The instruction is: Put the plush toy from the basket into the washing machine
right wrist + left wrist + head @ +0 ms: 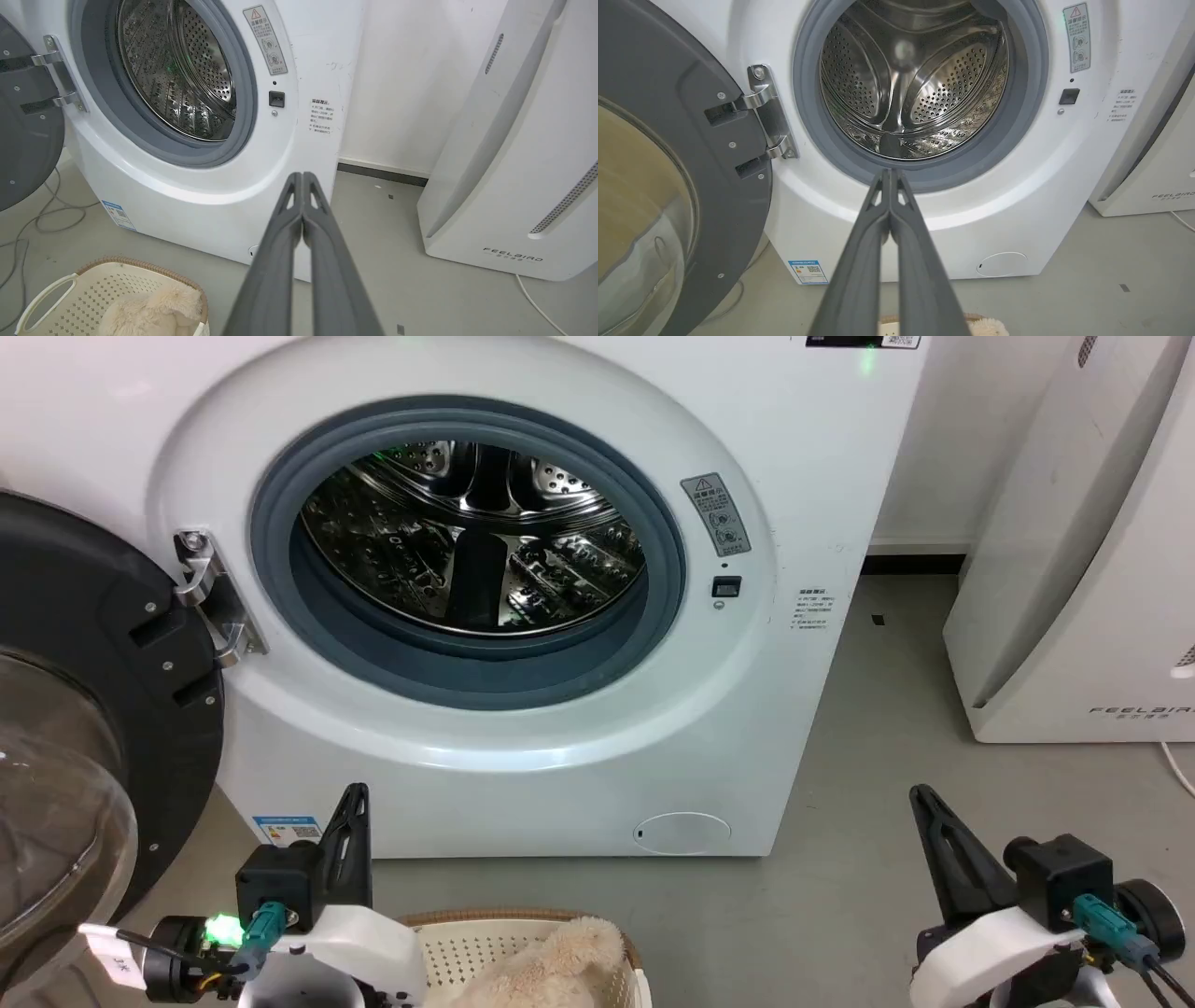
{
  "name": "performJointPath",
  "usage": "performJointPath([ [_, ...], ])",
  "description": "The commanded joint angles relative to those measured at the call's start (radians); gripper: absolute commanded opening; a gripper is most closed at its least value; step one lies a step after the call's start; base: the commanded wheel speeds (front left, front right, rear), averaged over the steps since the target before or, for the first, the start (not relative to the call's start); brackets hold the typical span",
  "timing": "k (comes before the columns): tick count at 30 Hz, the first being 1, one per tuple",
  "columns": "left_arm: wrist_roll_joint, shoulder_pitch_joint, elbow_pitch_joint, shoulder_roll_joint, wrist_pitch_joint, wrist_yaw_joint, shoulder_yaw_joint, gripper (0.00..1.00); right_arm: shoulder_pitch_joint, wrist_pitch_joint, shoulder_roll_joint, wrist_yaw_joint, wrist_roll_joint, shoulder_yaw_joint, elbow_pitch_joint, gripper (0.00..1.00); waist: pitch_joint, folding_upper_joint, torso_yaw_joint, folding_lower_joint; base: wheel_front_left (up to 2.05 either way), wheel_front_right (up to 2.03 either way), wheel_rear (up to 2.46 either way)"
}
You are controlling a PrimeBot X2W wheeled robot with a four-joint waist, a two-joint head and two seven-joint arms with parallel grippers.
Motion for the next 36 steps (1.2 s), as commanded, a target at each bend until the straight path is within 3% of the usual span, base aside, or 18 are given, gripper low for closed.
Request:
performJointPath([
  [1,0.009,0.014,-0.004,0.000,0.000,-0.004,0.003,0.00,0.009,0.002,0.000,-0.001,-0.008,0.000,-0.003,0.00,0.000,0.0000,0.000,0.0000,0.00,0.00,0.00],
  [4,0.009,0.014,-0.004,0.000,0.000,-0.004,0.003,0.00,0.009,0.002,0.000,-0.001,-0.008,0.000,-0.003,0.00,0.000,0.0000,0.000,0.0000,0.00,0.00,0.00],
  [5,0.000,0.000,0.000,0.000,0.000,0.000,0.000,1.00,0.000,0.000,0.000,0.000,0.000,0.000,0.000,1.00,0.000,0.0000,0.000,0.0000,0.00,0.00,0.00],
  [36,-0.033,-0.003,0.068,0.000,-0.058,-0.008,-0.045,1.00,0.006,-0.057,0.000,0.000,0.042,-0.045,-0.014,1.00,0.032,0.0000,-0.011,0.0000,0.00,0.00,0.00],
])
